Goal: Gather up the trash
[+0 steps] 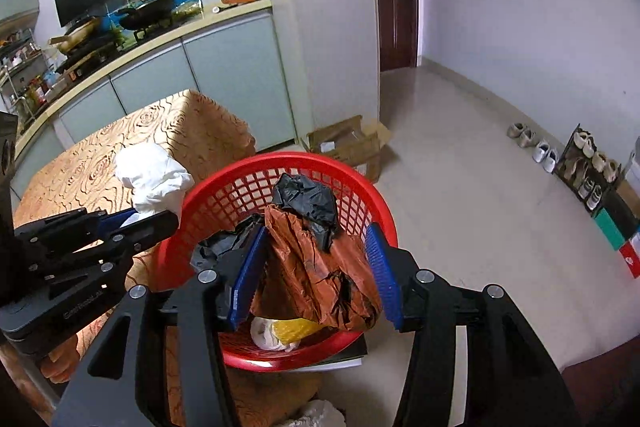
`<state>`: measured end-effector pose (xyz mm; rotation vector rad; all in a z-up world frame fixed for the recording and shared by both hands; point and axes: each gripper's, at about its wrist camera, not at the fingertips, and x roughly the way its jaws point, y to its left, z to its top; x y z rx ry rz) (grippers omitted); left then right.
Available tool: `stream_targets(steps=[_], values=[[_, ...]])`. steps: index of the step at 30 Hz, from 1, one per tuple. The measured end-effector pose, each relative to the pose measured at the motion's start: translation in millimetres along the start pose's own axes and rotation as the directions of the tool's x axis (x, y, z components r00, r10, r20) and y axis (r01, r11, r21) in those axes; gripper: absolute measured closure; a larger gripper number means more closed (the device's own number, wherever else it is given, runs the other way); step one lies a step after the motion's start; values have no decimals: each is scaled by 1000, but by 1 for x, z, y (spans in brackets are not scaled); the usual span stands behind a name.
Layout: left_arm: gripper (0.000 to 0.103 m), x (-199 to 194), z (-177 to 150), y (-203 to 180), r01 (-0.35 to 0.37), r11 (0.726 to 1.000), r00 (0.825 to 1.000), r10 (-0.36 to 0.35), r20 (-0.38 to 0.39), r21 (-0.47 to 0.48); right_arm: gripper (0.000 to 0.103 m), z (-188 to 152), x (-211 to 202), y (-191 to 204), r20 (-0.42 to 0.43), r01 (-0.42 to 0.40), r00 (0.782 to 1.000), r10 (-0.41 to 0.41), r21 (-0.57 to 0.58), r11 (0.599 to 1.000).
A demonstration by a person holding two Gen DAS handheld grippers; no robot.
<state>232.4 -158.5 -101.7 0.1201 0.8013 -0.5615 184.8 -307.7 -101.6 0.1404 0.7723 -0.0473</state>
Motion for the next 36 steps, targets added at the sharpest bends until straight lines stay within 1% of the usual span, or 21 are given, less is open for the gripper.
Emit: stream_targets(steps=[1,3,9,11,12,14,20,23,26,31,33,36], values=[[75,1,0,0,-2,1000,1000,2,0,-2,53,0,2,-1,-3,2,1000,-2,0,1000],[60,0,0,2,2,1000,1000,-2,6,-12,51,0,4,0,-8,-2,1000,2,2,1000],[47,-6,0,1,-3,1000,1000,4,23,-8,49,-2,10,3,-32,-25,999,25,4,1000],[45,-9,0,5,-9,1000,1000,9,29,-14,46,-2,9,3,-31,-32,999,33,13,999],[45,-11,0,6,-15,1000,999,16,33,-16,42,-2,8,3,-26,-33,999,34,16,999],[45,-15,-1,9,-28,999,999,29,39,-20,40,-2,5,3,-18,-28,999,29,15,999],[44,-29,-2,20,-56,998,996,58,62,-41,40,-1,-2,8,-6,-25,1000,25,9,1000],[44,-39,-3,26,-70,996,994,74,78,-52,38,-1,-9,11,10,-21,1000,21,11,1000],[42,-49,-3,29,-77,995,992,83,95,-61,34,-1,-17,15,30,-13,999,13,12,1000],[40,-68,-6,28,-102,993,986,109,125,-63,33,-2,-29,21,53,-1,999,1,10,1000],[35,-78,-7,28,-115,991,982,123,144,-66,26,-5,-37,24,71,13,997,-14,12,1000],[29,-93,-11,28,-126,989,976,138,170,-76,24,-9,-50,29,102,27,994,-29,16,1000]])
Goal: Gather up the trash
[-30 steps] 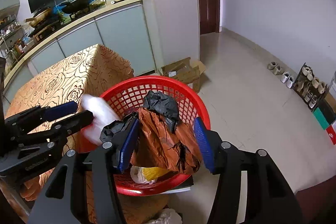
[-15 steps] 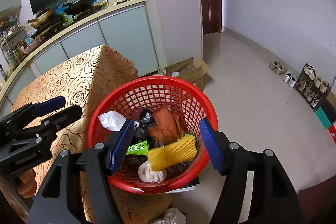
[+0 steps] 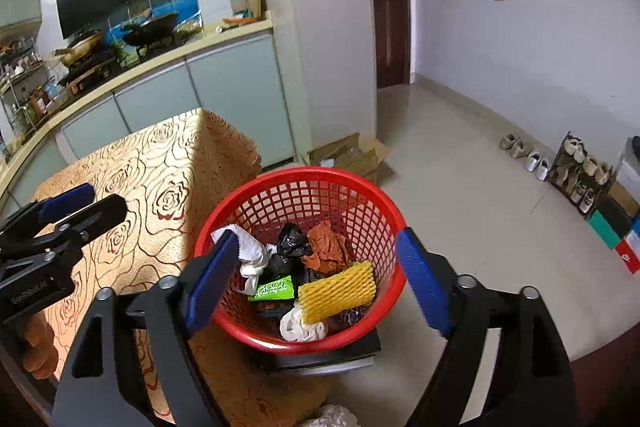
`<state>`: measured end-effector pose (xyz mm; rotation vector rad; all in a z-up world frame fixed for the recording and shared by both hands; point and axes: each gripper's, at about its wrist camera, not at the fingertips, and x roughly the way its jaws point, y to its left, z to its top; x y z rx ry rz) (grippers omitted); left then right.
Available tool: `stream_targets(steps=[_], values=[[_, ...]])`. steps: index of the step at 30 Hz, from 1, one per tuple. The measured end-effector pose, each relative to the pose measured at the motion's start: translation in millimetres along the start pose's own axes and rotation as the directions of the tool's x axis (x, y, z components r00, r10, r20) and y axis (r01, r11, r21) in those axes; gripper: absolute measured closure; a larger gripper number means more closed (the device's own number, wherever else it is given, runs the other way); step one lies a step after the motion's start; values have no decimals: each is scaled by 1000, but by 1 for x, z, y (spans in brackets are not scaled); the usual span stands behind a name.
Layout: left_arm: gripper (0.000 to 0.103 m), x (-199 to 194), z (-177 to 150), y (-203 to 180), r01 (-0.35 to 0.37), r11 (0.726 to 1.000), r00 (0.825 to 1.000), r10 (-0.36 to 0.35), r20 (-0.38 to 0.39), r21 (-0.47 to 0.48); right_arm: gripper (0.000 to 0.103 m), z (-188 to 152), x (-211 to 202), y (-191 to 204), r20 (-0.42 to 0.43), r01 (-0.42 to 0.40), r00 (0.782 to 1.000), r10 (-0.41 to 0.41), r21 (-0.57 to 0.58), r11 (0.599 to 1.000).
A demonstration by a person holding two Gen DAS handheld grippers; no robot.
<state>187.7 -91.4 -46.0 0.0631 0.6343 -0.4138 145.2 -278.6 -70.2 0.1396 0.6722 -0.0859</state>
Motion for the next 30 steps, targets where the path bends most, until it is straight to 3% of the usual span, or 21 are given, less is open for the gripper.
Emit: stream_targets(steps=[5,6,8,17,21,30], values=[[21,-26,-5,0,-37,999,998,37,42,4,22,-7,-19,9,22,-5,1000,4,4,1000],[19,-31,-6,0,-51,999,997,51,53,8,13,-8,-23,10,27,-4,1000,3,7,1000],[15,-43,-9,-2,-80,997,994,79,76,11,7,-11,-33,13,56,10,998,-10,12,1000],[9,-88,-21,13,-142,989,980,148,130,-52,7,-21,-69,33,101,11,995,-11,-3,1000],[8,-108,-29,14,-184,981,969,191,157,-54,7,-26,-80,41,60,2,998,-2,13,1000],[8,-141,-49,16,-196,978,963,204,175,-67,7,-43,-110,60,96,6,995,-6,-3,1000]])
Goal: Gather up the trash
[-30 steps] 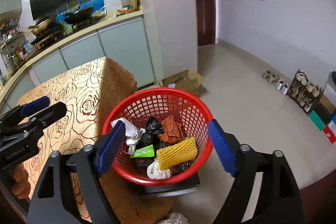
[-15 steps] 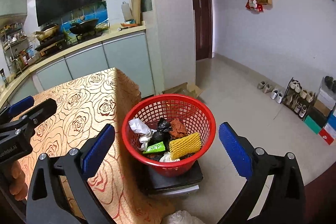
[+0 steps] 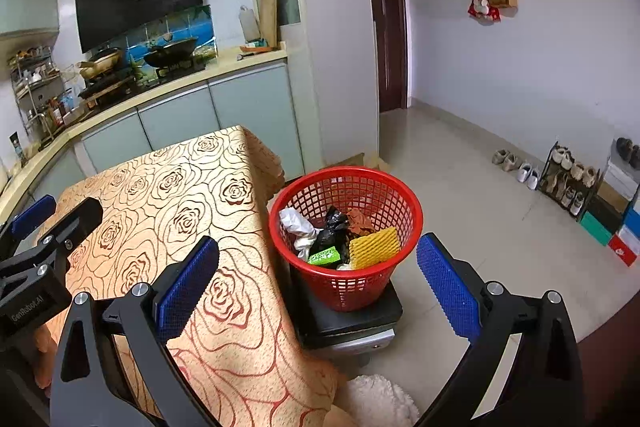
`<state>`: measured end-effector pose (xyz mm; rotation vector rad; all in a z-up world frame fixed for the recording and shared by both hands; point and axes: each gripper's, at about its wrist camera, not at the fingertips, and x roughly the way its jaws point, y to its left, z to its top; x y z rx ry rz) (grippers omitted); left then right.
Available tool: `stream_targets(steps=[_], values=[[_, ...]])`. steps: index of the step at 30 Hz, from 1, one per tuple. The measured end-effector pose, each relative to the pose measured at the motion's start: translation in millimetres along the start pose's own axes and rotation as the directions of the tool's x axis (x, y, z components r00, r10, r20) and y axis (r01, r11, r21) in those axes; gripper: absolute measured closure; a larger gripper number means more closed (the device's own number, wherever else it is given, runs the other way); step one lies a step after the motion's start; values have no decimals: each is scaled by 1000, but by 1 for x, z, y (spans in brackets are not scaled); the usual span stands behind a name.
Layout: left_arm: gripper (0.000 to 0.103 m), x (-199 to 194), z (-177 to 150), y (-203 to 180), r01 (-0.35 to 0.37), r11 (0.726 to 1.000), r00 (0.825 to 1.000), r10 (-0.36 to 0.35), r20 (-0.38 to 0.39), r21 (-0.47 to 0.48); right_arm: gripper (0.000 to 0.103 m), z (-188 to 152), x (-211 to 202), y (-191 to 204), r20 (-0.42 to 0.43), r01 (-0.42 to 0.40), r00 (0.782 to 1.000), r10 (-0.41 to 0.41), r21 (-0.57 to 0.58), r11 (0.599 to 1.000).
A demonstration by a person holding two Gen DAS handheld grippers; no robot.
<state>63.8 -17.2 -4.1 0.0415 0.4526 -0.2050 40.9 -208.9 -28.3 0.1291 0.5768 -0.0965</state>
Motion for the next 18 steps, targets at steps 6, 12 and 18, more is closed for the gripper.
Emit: stream_targets(steps=[6,12,18], values=[[8,-20,-12,5,0,1000,1000,0,-1,-3,7,-8,-23,14,24,4,1000,-3,-33,999],[8,-42,-22,12,0,1000,1000,0,5,-9,7,-19,-44,22,49,11,999,-9,-47,999],[8,-55,-25,16,1,1000,1000,-1,15,-7,7,-22,-58,26,70,2,998,0,-32,999]])
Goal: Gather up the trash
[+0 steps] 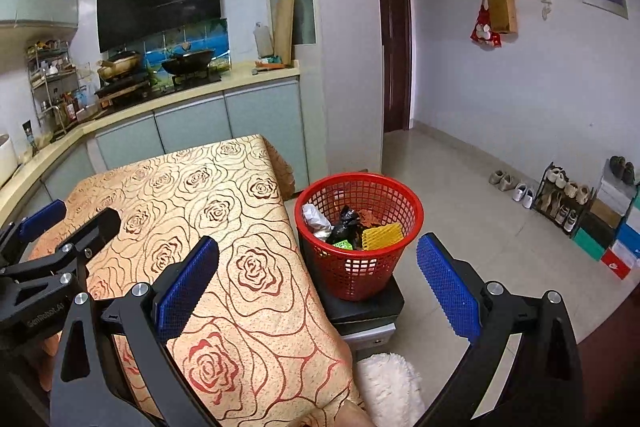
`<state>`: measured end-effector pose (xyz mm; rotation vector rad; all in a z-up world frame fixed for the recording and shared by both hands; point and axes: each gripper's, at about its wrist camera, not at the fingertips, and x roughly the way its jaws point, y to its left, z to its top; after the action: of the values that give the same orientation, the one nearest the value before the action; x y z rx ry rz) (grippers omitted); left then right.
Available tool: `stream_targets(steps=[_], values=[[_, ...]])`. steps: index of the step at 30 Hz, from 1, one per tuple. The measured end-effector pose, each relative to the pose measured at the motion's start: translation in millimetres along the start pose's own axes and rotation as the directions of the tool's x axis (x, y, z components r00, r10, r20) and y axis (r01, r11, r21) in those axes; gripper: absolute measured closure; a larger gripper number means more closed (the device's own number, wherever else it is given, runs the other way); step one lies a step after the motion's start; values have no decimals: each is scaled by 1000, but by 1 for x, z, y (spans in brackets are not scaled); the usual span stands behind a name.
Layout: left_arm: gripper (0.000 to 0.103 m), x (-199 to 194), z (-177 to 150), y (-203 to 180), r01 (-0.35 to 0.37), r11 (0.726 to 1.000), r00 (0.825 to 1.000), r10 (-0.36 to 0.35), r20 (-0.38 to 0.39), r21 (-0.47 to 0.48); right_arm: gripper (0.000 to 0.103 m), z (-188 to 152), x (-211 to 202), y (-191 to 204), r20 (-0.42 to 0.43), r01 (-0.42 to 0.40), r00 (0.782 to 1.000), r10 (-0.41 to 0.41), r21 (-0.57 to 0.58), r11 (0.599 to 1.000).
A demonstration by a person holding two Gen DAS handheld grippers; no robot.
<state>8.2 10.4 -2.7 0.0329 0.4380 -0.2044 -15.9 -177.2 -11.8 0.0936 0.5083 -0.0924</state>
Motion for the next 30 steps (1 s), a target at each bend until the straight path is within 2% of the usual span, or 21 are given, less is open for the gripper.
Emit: stream_targets(steps=[11,13,30], values=[[8,-5,-2,3,3,1000,1000,-3,9,-13,7,0,-5,10,9,0,1000,0,-9,1000],[8,-5,-3,3,-2,1000,1000,2,9,-11,7,1,-5,10,16,19,1000,-19,-15,1000],[8,-1,-3,8,-20,1000,1000,20,2,-16,7,-1,0,-4,3,46,999,-46,7,999]])
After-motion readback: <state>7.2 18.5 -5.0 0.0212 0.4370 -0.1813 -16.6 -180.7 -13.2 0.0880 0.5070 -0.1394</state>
